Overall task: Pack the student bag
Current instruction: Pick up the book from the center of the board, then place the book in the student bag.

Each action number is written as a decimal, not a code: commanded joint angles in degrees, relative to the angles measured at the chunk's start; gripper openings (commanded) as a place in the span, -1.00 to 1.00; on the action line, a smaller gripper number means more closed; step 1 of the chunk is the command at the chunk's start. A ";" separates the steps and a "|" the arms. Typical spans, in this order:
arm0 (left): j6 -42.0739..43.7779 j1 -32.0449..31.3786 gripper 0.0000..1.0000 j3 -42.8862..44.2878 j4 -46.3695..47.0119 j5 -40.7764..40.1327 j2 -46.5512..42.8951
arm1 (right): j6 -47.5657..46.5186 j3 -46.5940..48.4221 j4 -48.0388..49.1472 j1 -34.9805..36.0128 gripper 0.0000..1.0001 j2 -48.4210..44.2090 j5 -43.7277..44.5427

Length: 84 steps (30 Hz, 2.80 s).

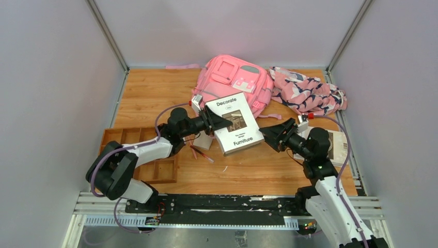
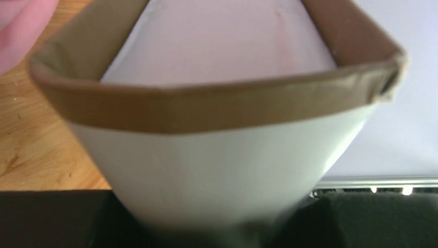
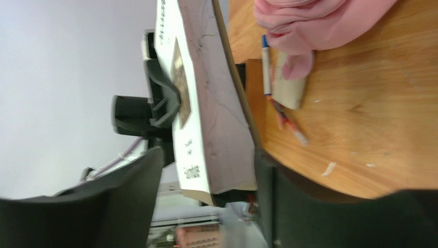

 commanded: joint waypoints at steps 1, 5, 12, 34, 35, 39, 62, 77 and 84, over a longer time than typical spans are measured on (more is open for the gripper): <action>5.77 -0.05 -0.38 2.52 -8.81 -4.13 -6.27 | -8.28 4.47 -13.46 0.93 0.66 -4.06 3.84; 7.43 0.41 -0.36 3.50 -13.95 -8.63 -10.81 | -8.59 4.09 -15.38 0.98 0.96 -8.30 6.10; 6.09 0.41 -0.36 6.01 -15.05 -10.48 -11.19 | 0.53 -4.09 1.58 4.97 1.00 -11.66 7.63; 4.87 0.32 -0.35 3.59 -15.05 -13.01 -14.53 | 1.60 -1.02 38.00 27.72 0.97 17.14 23.08; 5.01 0.32 -0.35 3.18 -15.07 -13.19 -14.85 | 1.99 -1.03 38.90 27.85 0.94 17.68 23.87; 5.06 0.32 -0.34 1.77 -15.08 -13.87 -15.35 | 4.36 -0.49 39.69 28.18 0.84 18.77 26.97; 19.40 1.89 0.93 7.19 -37.07 -18.42 -17.74 | -3.77 4.58 5.74 24.47 -0.75 5.59 31.94; 46.15 0.24 0.74 39.45 -85.88 -45.61 4.28 | -23.37 15.72 -44.99 20.89 -0.81 -17.58 49.78; 37.41 0.24 0.61 42.78 -83.42 -47.28 10.89 | -24.21 16.99 -47.00 20.89 -0.82 -17.86 49.90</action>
